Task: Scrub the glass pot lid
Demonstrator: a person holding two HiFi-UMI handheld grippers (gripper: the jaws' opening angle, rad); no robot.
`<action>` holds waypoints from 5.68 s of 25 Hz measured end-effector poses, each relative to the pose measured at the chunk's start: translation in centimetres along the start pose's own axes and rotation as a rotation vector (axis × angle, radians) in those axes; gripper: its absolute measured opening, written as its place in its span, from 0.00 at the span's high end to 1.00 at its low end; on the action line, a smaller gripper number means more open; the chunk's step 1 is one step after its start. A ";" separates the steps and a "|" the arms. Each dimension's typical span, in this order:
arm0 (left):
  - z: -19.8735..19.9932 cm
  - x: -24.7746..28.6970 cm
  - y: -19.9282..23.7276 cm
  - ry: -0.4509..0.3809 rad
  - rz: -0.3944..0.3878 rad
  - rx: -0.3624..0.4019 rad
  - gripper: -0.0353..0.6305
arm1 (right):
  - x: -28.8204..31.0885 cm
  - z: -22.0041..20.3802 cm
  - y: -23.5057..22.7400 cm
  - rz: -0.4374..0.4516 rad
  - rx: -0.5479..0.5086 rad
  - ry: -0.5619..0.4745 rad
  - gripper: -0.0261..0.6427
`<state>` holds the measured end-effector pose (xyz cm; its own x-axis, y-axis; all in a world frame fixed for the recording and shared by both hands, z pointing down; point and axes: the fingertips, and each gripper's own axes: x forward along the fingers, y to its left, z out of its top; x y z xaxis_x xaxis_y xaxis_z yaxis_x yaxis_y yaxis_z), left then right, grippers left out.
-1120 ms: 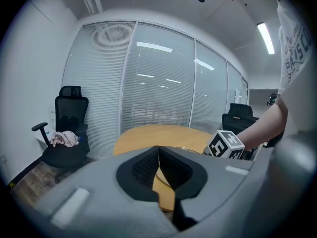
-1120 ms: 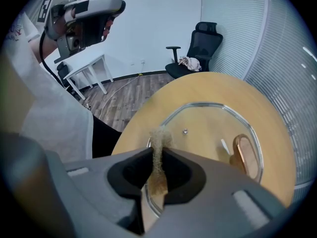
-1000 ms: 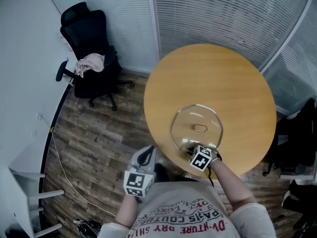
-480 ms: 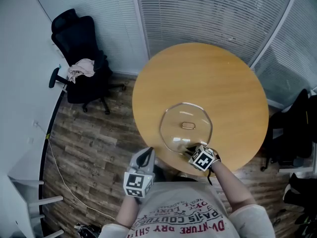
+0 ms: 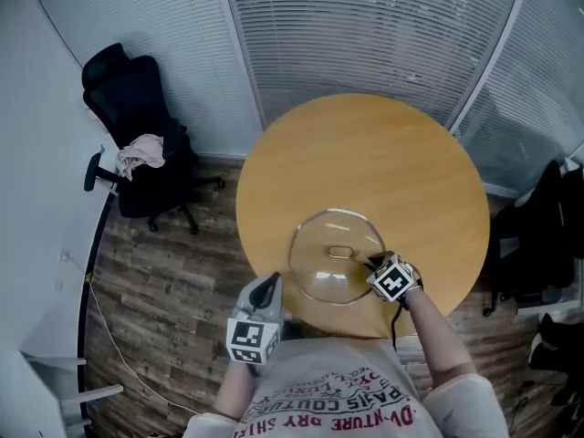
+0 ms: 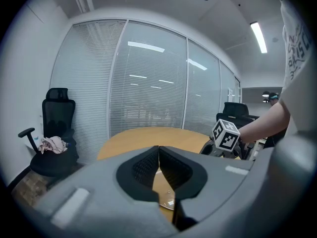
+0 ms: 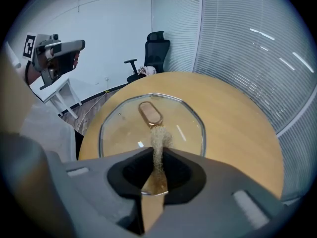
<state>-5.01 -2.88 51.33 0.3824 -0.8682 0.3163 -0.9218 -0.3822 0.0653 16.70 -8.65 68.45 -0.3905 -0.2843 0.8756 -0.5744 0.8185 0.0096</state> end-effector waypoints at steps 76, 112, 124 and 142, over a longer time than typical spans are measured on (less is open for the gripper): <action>0.1 6.2 9.0 0.061 -0.406 0.082 0.93 | 5.2 5.0 7.5 -0.220 0.233 0.172 0.87; -2.6 8.1 -3.2 0.084 0.071 -0.155 0.94 | 7.3 6.7 -9.1 -0.016 -0.480 -0.034 0.87; -2.8 5.2 -2.5 0.084 0.173 -0.190 0.93 | 9.1 7.8 -8.7 0.018 -0.608 -0.034 0.87; -1.3 6.3 -2.2 0.074 0.053 -0.146 0.93 | 6.3 3.4 -8.4 -0.054 -0.479 -0.004 0.87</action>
<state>-0.71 -7.09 54.36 0.3324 -0.8579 0.3918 -0.9420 -0.2819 0.1821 16.64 -19.01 72.30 -0.3728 -0.3336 0.8659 -0.1979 0.9403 0.2771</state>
